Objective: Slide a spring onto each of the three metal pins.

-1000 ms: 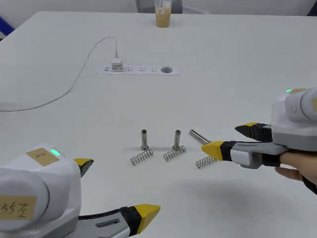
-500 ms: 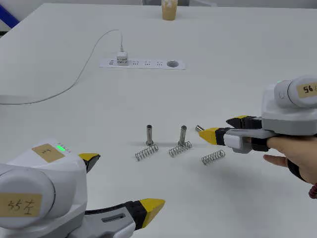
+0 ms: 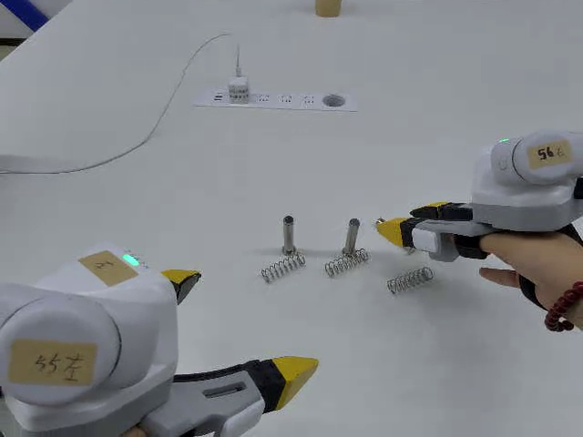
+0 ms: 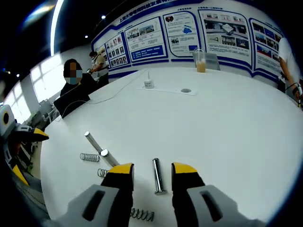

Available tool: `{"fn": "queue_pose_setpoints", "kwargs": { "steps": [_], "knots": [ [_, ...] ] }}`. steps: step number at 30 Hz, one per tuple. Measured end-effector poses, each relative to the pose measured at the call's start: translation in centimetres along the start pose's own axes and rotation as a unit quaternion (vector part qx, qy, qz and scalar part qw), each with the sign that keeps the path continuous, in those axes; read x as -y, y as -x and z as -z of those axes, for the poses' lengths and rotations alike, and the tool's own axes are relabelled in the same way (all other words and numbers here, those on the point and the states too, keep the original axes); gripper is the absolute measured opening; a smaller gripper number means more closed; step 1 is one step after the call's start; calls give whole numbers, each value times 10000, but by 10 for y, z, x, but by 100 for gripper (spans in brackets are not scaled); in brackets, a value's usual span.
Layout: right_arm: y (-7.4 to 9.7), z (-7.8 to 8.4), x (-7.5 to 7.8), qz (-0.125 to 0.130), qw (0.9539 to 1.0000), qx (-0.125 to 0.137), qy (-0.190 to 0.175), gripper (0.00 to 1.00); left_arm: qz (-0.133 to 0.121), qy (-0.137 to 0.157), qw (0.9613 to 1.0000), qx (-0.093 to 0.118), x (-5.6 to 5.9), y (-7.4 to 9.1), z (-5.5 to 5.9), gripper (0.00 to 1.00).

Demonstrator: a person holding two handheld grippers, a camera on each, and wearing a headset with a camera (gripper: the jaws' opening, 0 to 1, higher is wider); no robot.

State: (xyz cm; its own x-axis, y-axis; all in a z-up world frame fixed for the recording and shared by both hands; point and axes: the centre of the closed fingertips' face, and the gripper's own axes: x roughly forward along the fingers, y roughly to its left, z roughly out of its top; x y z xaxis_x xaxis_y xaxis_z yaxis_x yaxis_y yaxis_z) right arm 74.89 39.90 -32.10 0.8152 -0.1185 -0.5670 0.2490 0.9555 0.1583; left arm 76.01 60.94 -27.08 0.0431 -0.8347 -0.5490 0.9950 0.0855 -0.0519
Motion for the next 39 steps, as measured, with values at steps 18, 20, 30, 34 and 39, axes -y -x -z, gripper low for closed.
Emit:
{"fn": "queue_pose_setpoints", "kwargs": {
  "steps": [18, 20, 30, 34, 39],
  "knots": [
    [-24, 6, 2, -40, 9996, -97, 253, 17, 64, -29, 10000, -33, 1, -7, 0, 83],
    [-26, 7, 3, -35, 9995, -117, 290, 16, 78, -19, 10000, -36, 1, -7, 1, 82],
    [-31, 7, 4, -13, 9985, -194, 504, 10, 82, -24, 9999, -55, -1, -9, 1, 82],
    [-30, 7, 4, -17, 9981, -246, 558, 9, 76, -39, 9999, -77, -2, -9, 2, 82],
    [-27, 6, 7, 14, 9989, -270, 382, 9, 82, -28, 9999, -55, -1, -8, 1, 82]
  ]
}}
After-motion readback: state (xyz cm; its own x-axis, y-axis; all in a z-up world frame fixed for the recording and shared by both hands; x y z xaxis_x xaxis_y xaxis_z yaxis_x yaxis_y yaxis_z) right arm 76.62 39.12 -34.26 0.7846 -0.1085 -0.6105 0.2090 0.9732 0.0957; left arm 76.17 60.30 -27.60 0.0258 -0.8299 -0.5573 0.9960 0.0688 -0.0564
